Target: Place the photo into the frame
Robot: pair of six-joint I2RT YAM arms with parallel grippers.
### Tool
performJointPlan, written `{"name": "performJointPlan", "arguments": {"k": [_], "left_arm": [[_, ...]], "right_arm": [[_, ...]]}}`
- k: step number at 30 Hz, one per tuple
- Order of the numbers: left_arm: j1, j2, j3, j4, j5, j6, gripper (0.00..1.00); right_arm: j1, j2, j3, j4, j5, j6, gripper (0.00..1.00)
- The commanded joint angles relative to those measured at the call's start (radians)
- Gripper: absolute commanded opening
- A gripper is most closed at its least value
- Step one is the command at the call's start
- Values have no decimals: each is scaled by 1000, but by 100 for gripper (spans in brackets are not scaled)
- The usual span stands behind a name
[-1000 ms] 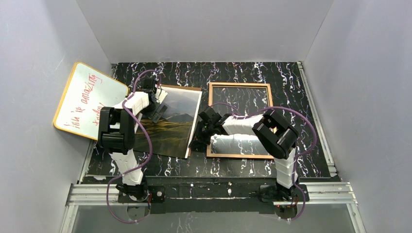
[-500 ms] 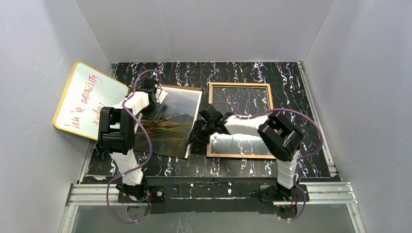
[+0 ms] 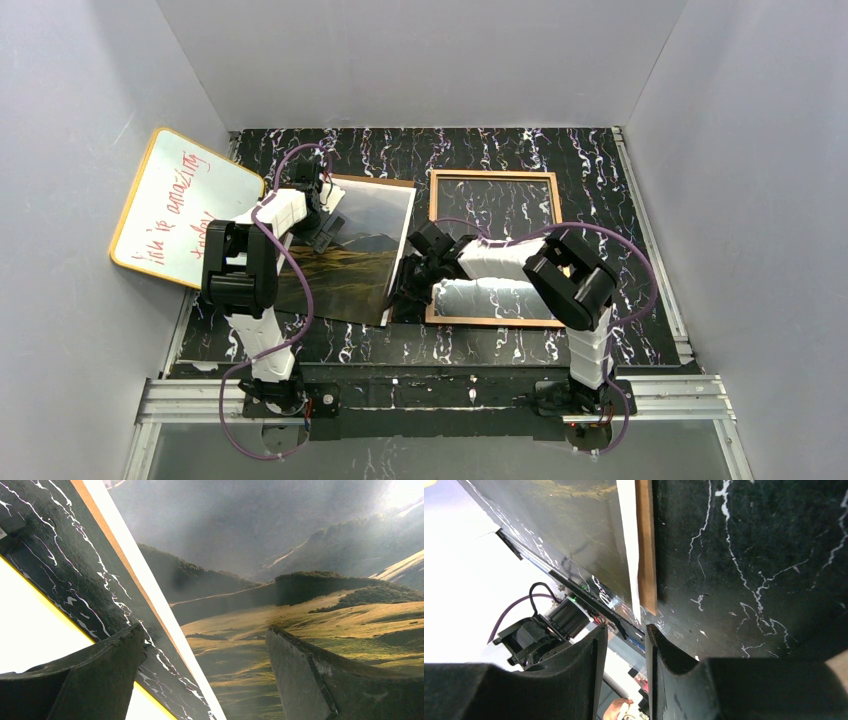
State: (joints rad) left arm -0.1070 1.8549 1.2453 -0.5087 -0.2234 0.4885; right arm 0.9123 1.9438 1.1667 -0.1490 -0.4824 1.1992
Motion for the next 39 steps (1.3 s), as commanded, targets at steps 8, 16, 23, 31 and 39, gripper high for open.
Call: {"name": "performJointPlan", "arguments": {"k": [8, 16, 23, 31, 39], "left_arm": [[-11, 13, -27, -33, 70, -23, 90], [-11, 13, -25, -32, 70, -19, 90], [-11, 16, -27, -33, 73, -23, 90], [-11, 12, -24, -33, 69, -19, 90], [-11, 11, -26, -33, 72, -21, 90]], "right_arm": [[7, 47, 21, 31, -22, 0, 39], [12, 44, 18, 41, -22, 2, 38], [22, 57, 47, 24, -17, -6, 38], [25, 77, 64, 25, 15, -3, 37], [27, 91, 71, 28, 42, -10, 34]]}}
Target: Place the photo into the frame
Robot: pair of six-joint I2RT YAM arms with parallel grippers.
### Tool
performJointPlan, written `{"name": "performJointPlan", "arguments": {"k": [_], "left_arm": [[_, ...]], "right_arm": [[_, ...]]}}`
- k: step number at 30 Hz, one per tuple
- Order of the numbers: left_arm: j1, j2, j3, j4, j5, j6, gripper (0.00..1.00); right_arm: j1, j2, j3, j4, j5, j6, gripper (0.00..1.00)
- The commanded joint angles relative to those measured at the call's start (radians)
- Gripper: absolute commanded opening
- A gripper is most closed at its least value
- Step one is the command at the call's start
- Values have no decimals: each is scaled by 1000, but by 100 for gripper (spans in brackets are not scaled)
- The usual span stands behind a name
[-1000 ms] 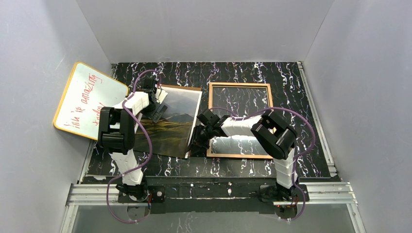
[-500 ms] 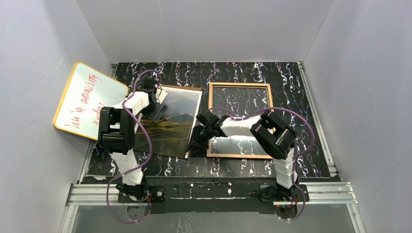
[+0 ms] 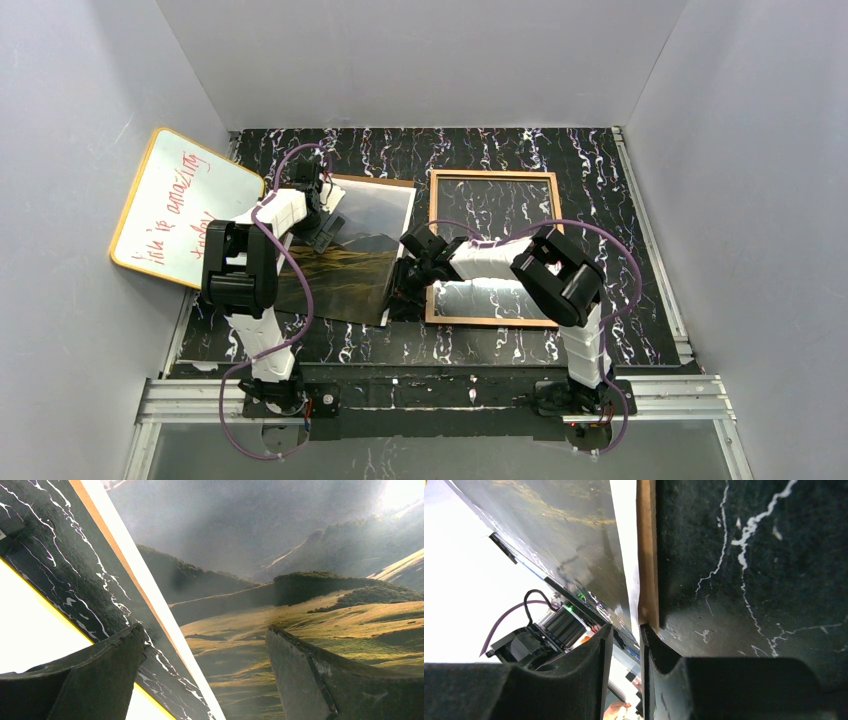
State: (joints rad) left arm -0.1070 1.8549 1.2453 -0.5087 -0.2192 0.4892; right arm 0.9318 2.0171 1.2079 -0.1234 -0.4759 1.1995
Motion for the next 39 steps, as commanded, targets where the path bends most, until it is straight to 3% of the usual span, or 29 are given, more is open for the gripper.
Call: {"name": "performJointPlan", "arguments": {"k": [1, 10, 17, 22, 24, 26, 31, 35, 39], "left_arm": [[-11, 13, -26, -33, 68, -21, 90], [-11, 19, -13, -41, 76, -20, 90], [-11, 18, 0, -58, 82, -21, 89], [-11, 16, 18, -86, 105, -33, 89], [-10, 13, 32, -105, 116, -39, 89], [-8, 9, 57, -133, 127, -46, 91], [2, -7, 151, -199, 128, -70, 98], [23, -7, 272, -264, 121, -102, 98], [33, -16, 353, -304, 123, -121, 98]], "right_arm": [[8, 15, 28, 11, 40, -8, 34], [12, -54, -81, 220, 136, 74, 34], [12, -56, -87, 249, 206, 85, 30], [10, -45, -54, 226, 250, 56, 21], [9, -37, -38, 224, 249, 40, 10], [8, -43, -25, 221, 250, 11, 1], [0, -126, 11, 166, 307, -153, 1], [-31, -236, 12, 128, 299, -290, 1], [-141, -331, 68, -94, 244, -424, 1]]}}
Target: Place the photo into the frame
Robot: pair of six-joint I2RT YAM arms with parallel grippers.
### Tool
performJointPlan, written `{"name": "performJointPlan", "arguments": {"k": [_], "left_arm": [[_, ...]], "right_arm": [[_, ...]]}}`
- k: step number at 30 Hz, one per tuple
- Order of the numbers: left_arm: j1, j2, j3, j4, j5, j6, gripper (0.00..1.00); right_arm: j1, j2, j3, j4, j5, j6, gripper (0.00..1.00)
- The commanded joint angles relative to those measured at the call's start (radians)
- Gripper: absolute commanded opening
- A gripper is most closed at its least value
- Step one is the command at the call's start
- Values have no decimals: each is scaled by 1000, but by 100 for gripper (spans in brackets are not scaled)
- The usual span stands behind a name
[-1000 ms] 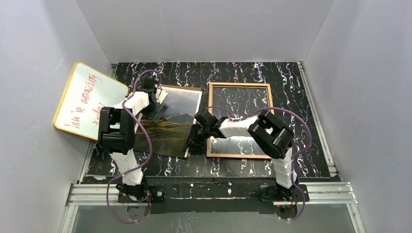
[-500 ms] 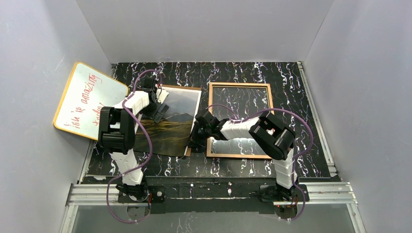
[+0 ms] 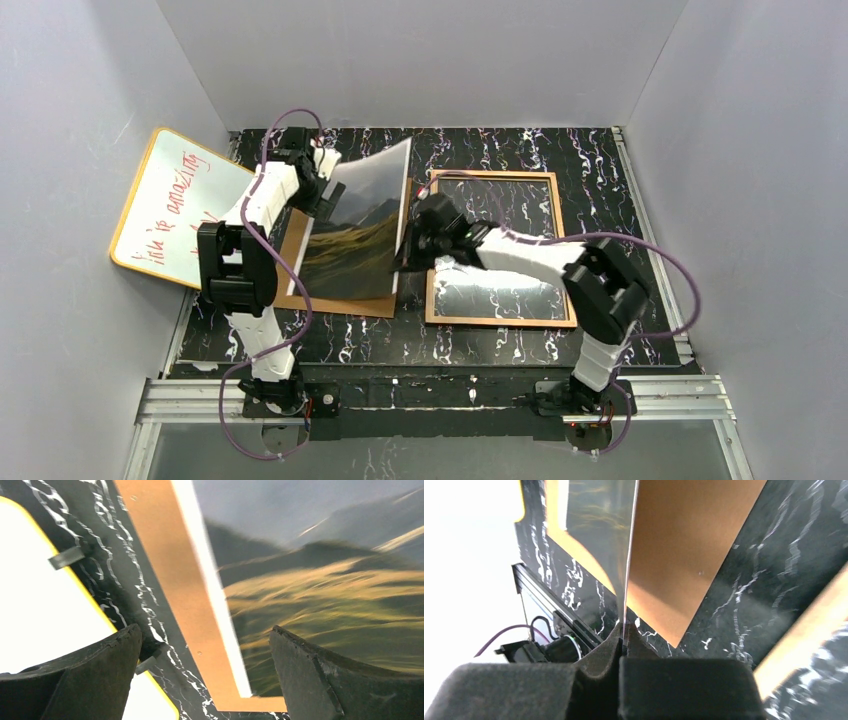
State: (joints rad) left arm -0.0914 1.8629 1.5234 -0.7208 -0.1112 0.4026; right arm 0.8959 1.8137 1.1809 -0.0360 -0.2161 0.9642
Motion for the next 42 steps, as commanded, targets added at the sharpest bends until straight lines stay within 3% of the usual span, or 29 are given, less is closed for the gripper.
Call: {"name": "performJointPlan", "arguments": {"k": [1, 4, 7, 9, 12, 17, 21, 27, 31, 37, 42], "left_arm": [[19, -28, 88, -95, 18, -38, 98], [19, -28, 122, -107, 25, -51, 98], [20, -19, 130, -109, 31, -57, 98], [21, -13, 126, -104, 33, -62, 98], [21, -9, 109, -93, 46, -69, 98], [21, -19, 76, -73, 61, -71, 98], [21, -23, 60, -60, 58, -71, 98], [20, -27, 45, -46, 65, -77, 98], [21, -34, 31, -39, 73, -80, 98], [21, -47, -3, -23, 80, -86, 98], [21, -73, -19, -19, 87, -96, 98]], "right_arm": [[-140, -158, 120, -254, -2, -235, 1], [-234, -265, 228, -495, 181, -388, 1], [-256, -354, 389, -728, 553, -484, 1], [-259, -419, 476, -784, 712, -561, 1], [-257, -451, 590, -859, 799, -652, 1], [-228, -262, 790, -1168, 855, -652, 1], [-108, -105, 805, -1334, 973, -592, 1], [-55, -72, 657, -1327, 782, -519, 1], [-51, -109, 557, -1202, 580, -490, 1], [-57, -88, 530, -1095, 323, -309, 1], [-76, -16, 506, -1113, 264, -115, 1]]}}
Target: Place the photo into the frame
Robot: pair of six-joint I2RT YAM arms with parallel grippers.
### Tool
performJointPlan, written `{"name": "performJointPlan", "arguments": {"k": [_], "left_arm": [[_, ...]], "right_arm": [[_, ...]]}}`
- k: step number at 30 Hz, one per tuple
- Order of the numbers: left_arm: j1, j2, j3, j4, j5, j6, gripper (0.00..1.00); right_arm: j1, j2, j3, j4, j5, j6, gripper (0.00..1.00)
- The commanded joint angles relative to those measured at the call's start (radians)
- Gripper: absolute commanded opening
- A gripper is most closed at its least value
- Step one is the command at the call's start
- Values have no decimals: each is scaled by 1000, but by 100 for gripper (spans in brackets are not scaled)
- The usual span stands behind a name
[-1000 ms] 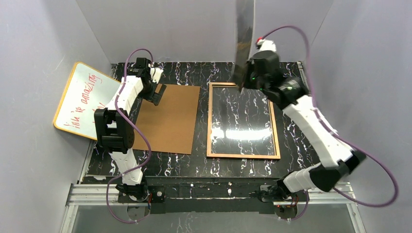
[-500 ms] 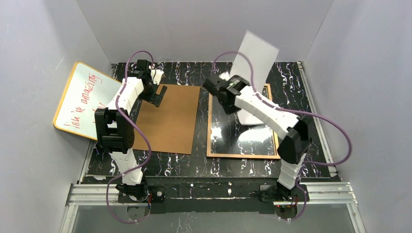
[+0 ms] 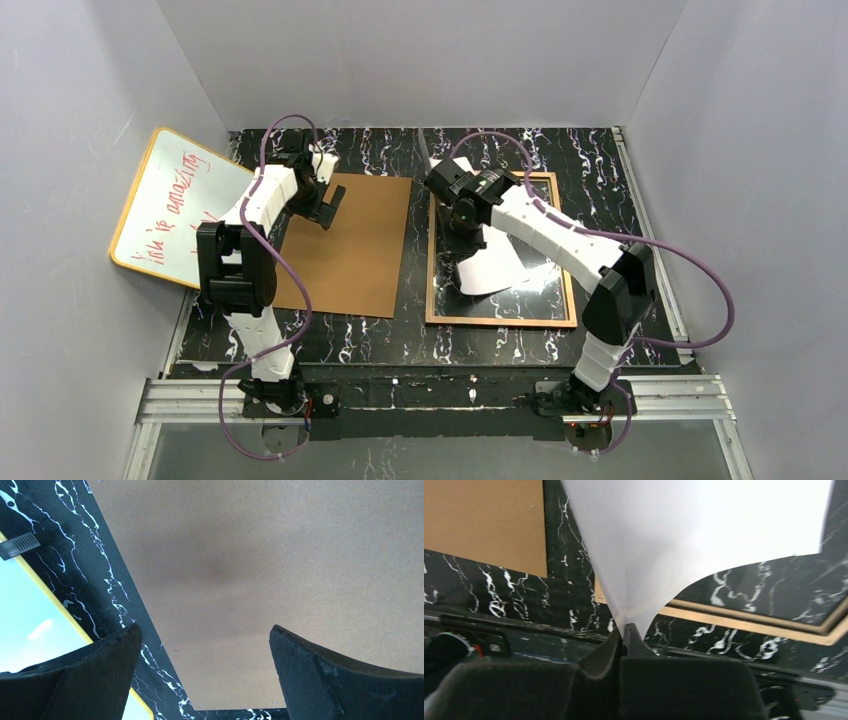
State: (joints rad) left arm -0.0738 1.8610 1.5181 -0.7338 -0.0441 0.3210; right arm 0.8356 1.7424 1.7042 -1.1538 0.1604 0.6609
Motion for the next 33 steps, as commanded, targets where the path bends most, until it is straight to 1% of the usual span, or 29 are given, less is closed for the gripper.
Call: {"name": "performJointPlan", "arguments": {"k": [1, 4, 9, 14, 17, 20, 24, 29, 33], "left_arm": [[3, -75, -19, -5, 20, -14, 98], [3, -76, -30, -4, 24, -13, 98], [3, -68, -53, 5, 27, -12, 98], [2, -55, -48, 5, 39, -21, 98], [2, -49, -42, 5, 43, -25, 98], [2, -48, -43, 4, 44, -26, 98], [2, -45, -47, 4, 44, -25, 98], [2, -50, -49, 6, 44, -25, 98], [2, -50, -49, 5, 44, -23, 98]], "right_arm": [[-16, 67, -14, -12, -103, 222, 1], [-18, 75, -27, -37, -106, 306, 1], [-19, 9, -112, -26, -122, 401, 1], [-18, -89, -265, 45, -150, 488, 1], [-18, -117, -312, 86, -150, 512, 1], [-18, -108, -308, 85, -132, 524, 1], [-18, -68, -256, 83, -102, 549, 1], [-19, -7, -172, 35, -30, 582, 1], [-32, 2, -165, 8, 11, 610, 1]]}}
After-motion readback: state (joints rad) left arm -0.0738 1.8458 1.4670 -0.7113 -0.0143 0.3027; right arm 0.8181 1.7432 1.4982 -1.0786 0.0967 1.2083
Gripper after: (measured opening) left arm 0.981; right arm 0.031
